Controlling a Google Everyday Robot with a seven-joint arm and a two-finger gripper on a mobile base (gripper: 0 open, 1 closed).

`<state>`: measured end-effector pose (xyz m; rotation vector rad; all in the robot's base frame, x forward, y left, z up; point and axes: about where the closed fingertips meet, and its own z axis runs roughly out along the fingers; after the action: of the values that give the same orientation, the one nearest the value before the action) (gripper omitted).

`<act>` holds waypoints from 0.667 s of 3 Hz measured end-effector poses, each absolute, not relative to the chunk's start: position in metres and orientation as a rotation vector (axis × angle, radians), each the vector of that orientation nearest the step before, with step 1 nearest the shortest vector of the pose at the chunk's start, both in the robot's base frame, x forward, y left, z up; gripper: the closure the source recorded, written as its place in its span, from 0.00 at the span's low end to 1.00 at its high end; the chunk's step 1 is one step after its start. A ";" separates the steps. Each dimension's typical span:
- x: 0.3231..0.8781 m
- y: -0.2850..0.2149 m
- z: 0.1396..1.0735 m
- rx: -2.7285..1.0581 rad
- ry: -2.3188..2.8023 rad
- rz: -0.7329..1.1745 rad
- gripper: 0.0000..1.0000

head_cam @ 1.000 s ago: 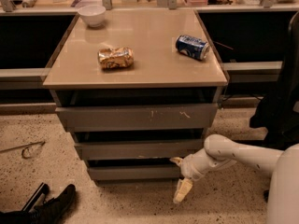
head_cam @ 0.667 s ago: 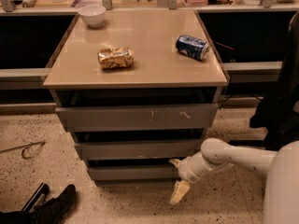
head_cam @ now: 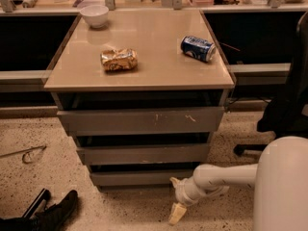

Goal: Open bottom drawer

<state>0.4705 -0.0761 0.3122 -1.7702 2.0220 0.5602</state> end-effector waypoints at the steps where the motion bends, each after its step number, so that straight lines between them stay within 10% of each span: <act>1: 0.479 -0.077 0.294 -1.740 2.033 0.420 0.00; 2: 0.499 -0.078 0.296 -1.688 2.015 0.341 0.00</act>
Offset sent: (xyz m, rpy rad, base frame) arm 0.0059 -0.0006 -0.0167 -0.0454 -0.0683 -0.0395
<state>0.4989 -0.0779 0.2963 -1.6878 2.0150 0.3413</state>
